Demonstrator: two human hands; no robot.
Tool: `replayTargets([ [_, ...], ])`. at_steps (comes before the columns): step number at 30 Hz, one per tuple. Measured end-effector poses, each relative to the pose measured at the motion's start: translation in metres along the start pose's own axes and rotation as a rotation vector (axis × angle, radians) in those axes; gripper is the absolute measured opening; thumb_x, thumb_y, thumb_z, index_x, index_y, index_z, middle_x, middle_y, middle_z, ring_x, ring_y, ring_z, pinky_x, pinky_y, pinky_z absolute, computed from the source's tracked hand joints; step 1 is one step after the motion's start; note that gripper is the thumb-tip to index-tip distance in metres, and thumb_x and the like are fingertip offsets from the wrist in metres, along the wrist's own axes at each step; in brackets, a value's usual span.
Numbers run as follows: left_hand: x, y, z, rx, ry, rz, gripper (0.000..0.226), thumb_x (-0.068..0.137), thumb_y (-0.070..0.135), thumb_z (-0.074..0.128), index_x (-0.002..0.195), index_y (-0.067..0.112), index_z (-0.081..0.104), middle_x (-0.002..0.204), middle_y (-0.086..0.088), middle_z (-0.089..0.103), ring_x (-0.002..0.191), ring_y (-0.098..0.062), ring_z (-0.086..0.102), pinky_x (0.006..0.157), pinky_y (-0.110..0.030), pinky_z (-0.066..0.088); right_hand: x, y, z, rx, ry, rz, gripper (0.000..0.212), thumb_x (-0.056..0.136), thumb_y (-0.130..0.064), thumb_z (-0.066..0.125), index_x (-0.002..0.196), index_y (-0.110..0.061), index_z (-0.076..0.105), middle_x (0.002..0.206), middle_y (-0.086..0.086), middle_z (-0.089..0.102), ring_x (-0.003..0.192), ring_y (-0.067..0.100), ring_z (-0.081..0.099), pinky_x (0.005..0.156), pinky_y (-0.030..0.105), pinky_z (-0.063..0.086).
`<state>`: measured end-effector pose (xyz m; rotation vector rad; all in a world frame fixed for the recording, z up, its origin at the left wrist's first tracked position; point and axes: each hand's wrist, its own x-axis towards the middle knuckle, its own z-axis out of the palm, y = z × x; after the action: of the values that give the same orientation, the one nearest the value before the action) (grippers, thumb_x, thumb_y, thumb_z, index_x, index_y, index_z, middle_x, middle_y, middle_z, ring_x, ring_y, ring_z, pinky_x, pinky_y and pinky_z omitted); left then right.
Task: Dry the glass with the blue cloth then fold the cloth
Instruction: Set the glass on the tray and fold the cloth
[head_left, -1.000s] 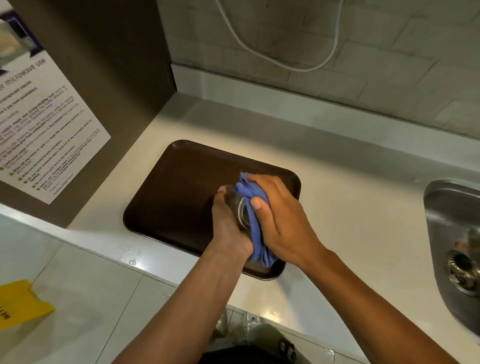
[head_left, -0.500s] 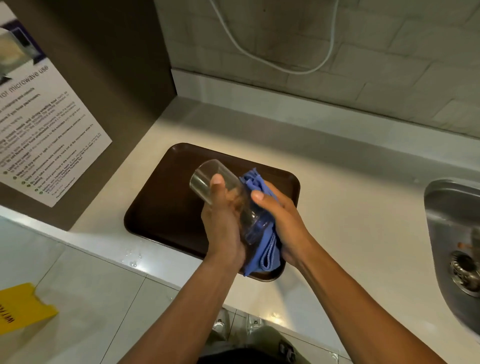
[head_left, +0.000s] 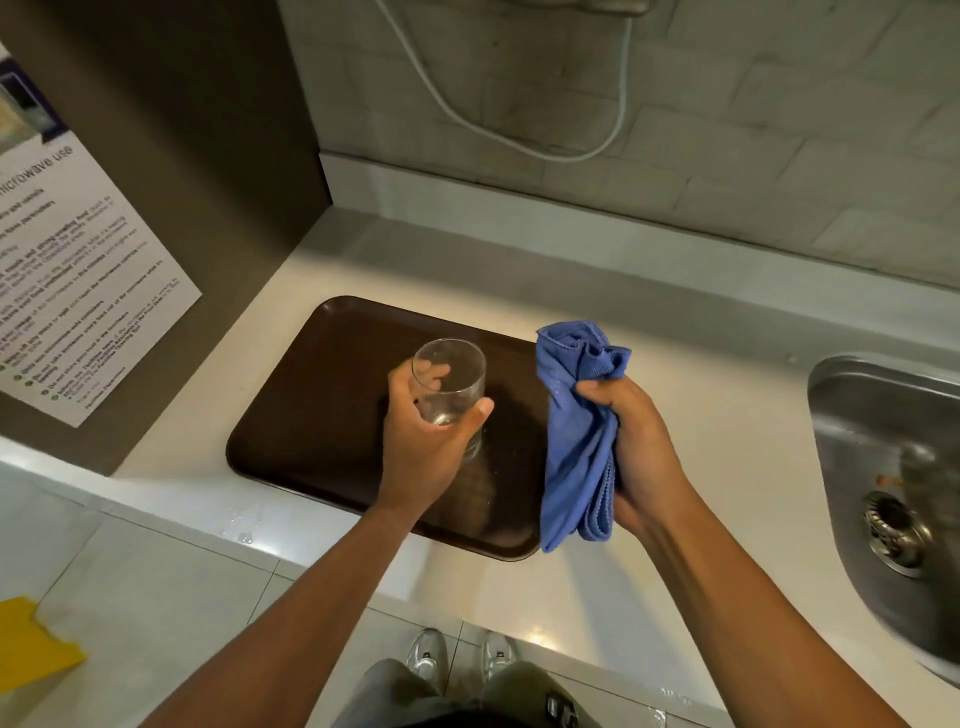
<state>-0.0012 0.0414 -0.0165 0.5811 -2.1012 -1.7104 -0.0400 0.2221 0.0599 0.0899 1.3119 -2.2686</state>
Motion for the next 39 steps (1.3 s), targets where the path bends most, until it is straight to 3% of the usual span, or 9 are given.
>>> replayTargets([
  [4, -0.004, -0.006, 0.001, 0.036, -0.032, 0.056, 0.080, 0.070, 0.025, 0.091, 0.136, 0.020, 0.046, 0.127, 0.006, 0.060, 0.119, -0.009, 0.058, 0.097, -0.025, 0.054, -0.009, -0.001, -0.005, -0.030, 0.029, 0.011, 0.028, 0.077, -0.021, 0.062, 0.101, -0.007, 0.063, 0.087, 0.013, 0.061, 0.076, 0.026, 0.057, 0.074, 0.040, 0.046],
  [12, -0.012, -0.017, 0.006, 0.056, -0.110, 0.051, 0.082, 0.070, 0.022, 0.091, 0.137, 0.021, 0.044, 0.129, 0.003, 0.061, 0.120, -0.012, 0.058, 0.090, -0.011, 0.052, -0.020, -0.003, -0.010, -0.010, 0.069, 0.012, 0.027, 0.077, -0.023, 0.060, 0.099, -0.007, 0.062, 0.082, 0.010, 0.061, 0.070, 0.022, 0.059, 0.067, 0.034, 0.049],
  [19, -0.005, -0.012, 0.002, 0.152, -0.238, 0.035, 0.100, 0.067, 0.035, 0.092, 0.147, 0.028, 0.031, 0.144, 0.004, 0.049, 0.130, -0.015, 0.050, 0.105, -0.040, 0.052, -0.028, -0.004, -0.010, 0.102, 0.064, -0.024, 0.028, 0.088, -0.023, 0.047, 0.102, -0.010, 0.067, 0.091, 0.011, 0.069, 0.077, 0.022, 0.067, 0.070, 0.033, 0.055],
  [21, -0.011, -0.003, -0.004, 0.197, -0.155, -0.004, 0.107, 0.065, 0.046, 0.087, 0.150, 0.032, 0.025, 0.151, 0.002, 0.037, 0.138, -0.021, 0.039, 0.110, -0.048, 0.044, -0.030, -0.005, -0.012, 0.080, 0.075, -0.045, 0.031, 0.089, -0.023, 0.043, 0.102, -0.011, 0.069, 0.097, 0.013, 0.070, 0.082, 0.024, 0.067, 0.074, 0.036, 0.055],
  [23, -0.024, 0.018, -0.008, 0.151, -0.015, 0.089, 0.094, 0.071, 0.049, 0.074, 0.150, 0.024, 0.029, 0.150, 0.000, 0.033, 0.136, -0.021, 0.037, 0.113, -0.045, 0.038, -0.031, -0.006, -0.014, 0.017, 0.094, -0.037, 0.033, 0.090, -0.024, 0.042, 0.105, -0.011, 0.069, 0.101, 0.014, 0.071, 0.086, 0.026, 0.067, 0.077, 0.037, 0.054],
  [24, -0.029, 0.033, -0.010, 0.108, 0.014, 0.196, 0.085, 0.074, 0.045, 0.069, 0.147, 0.019, 0.034, 0.148, -0.004, 0.033, 0.132, -0.019, 0.041, 0.111, -0.033, 0.040, -0.031, -0.005, -0.016, -0.014, 0.094, -0.026, 0.034, 0.089, -0.025, 0.044, 0.107, -0.010, 0.069, 0.104, 0.014, 0.071, 0.089, 0.027, 0.067, 0.079, 0.038, 0.053],
  [27, -0.036, 0.085, -0.009, 0.096, -0.165, 0.464, 0.062, 0.079, 0.027, 0.072, 0.135, 0.015, 0.049, 0.135, -0.009, 0.041, 0.113, -0.014, 0.053, 0.092, -0.012, 0.044, -0.033, -0.008, -0.014, -0.082, 0.064, -0.038, 0.031, 0.091, -0.023, 0.048, 0.107, -0.012, 0.072, 0.113, 0.018, 0.070, 0.098, 0.031, 0.067, 0.089, 0.042, 0.050],
  [30, -0.031, 0.109, -0.004, 0.215, -0.402, 0.587, 0.045, 0.082, 0.021, 0.078, 0.124, 0.016, 0.063, 0.124, -0.001, 0.052, 0.099, -0.014, 0.061, 0.085, -0.026, 0.054, -0.036, -0.013, -0.011, -0.296, -0.012, -0.198, 0.028, 0.099, -0.020, 0.047, 0.120, -0.013, 0.064, 0.119, 0.015, 0.068, 0.110, 0.033, 0.064, 0.096, 0.046, 0.050],
  [39, -0.011, 0.112, 0.007, 0.401, -0.571, 0.481, 0.013, 0.085, 0.027, 0.077, 0.086, 0.024, 0.064, 0.084, 0.004, 0.069, 0.064, -0.020, 0.063, 0.062, -0.041, 0.056, -0.060, -0.040, -0.039, -0.888, 0.015, -0.406, 0.031, 0.083, -0.030, 0.070, 0.109, -0.035, 0.055, 0.104, -0.016, 0.064, 0.101, 0.013, 0.065, 0.080, 0.027, 0.056],
])
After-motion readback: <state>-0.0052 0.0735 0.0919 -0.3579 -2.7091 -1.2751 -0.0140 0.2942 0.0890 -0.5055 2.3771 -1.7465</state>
